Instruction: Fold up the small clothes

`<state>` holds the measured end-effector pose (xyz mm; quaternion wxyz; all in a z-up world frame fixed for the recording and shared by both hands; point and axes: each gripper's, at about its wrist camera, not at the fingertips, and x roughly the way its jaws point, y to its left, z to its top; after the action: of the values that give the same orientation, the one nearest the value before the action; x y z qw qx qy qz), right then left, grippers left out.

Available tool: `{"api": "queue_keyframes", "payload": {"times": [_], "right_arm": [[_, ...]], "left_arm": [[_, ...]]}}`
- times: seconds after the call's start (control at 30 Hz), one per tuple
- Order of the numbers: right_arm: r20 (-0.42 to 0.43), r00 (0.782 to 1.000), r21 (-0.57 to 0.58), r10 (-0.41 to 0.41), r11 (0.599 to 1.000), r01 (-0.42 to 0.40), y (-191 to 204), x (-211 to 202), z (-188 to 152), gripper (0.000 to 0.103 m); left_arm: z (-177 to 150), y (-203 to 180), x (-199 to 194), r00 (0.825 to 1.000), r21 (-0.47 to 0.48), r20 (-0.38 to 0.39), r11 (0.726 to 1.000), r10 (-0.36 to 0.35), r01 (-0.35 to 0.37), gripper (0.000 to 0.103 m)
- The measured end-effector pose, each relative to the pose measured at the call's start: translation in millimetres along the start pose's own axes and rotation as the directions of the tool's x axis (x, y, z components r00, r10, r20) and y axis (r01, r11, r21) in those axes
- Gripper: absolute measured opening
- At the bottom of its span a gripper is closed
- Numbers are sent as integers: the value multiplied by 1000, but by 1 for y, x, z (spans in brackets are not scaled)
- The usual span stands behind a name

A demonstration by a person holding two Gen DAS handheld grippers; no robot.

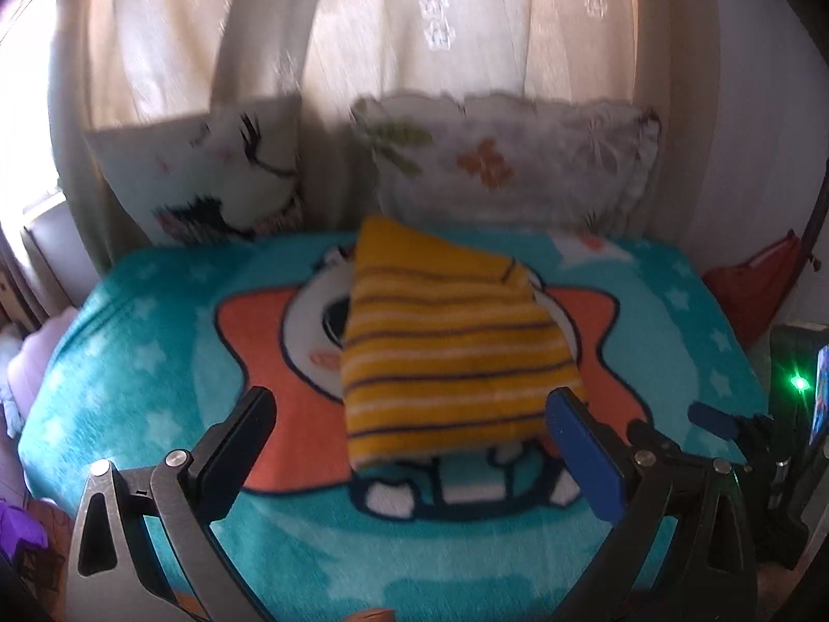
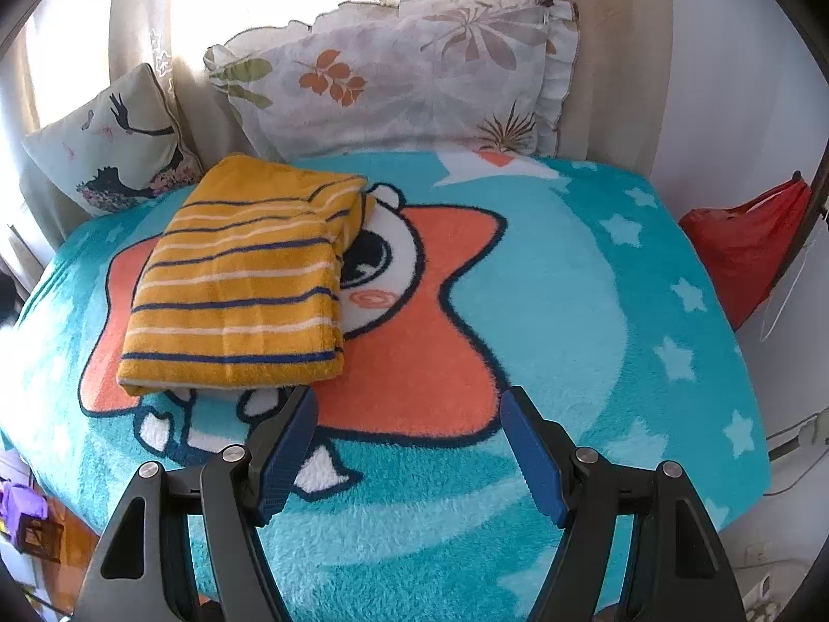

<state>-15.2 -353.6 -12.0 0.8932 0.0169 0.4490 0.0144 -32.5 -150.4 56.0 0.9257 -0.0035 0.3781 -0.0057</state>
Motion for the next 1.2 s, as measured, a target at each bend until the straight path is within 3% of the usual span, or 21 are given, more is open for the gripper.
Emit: {"api": "queue_keyframes", "payload": {"times": [0.4, 1.2], "right_arm": [[-102, 995, -28, 7, 1000, -10, 14, 28, -11, 77], [-132, 991, -73, -24, 997, 14, 23, 43, -7, 77]], "left_arm": [[-27, 7, 36, 983, -47, -181, 999, -23, 15, 103], [-23, 11, 60, 967, -69, -254, 998, -30, 12, 103]]}}
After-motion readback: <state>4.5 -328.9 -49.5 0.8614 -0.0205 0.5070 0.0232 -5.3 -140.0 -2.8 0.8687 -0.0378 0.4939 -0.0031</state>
